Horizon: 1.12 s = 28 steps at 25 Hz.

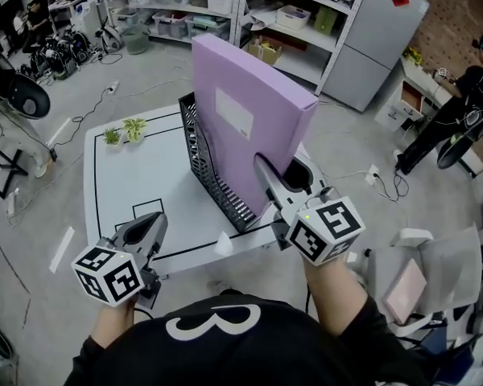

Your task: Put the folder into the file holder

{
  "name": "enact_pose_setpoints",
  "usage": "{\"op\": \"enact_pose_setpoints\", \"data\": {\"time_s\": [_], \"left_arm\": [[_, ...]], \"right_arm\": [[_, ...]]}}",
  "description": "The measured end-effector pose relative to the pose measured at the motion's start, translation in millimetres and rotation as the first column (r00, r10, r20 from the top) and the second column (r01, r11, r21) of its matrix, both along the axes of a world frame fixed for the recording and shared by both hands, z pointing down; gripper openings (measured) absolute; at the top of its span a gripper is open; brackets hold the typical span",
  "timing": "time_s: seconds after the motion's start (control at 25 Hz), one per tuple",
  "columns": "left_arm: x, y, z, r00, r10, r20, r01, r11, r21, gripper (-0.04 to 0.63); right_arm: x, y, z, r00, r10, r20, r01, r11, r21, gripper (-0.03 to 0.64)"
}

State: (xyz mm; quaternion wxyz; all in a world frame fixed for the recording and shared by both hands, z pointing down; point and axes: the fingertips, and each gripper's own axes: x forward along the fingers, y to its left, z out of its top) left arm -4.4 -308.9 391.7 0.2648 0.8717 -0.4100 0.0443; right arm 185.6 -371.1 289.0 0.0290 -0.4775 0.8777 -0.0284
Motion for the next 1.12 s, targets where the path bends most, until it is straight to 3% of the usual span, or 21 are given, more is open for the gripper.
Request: {"op": "enact_pose_setpoints", "data": {"time_s": [0.52, 1.12], "left_arm": [[4.5, 3.0, 2.9, 0.998, -0.026, 0.052, 0.027, 1.0, -0.016, 0.005], [14.0, 1.5, 23.7, 0.998, -0.016, 0.061, 0.02, 0.998, -0.064, 0.006]], "right_arm": [[6.7, -0.6, 7.6, 0.997, -0.028, 0.066, 0.023, 0.998, 0.064, 0.158], [4.8, -1.1, 56.1, 1.0, -0.009, 0.017, 0.007, 0.998, 0.063, 0.158]]}}
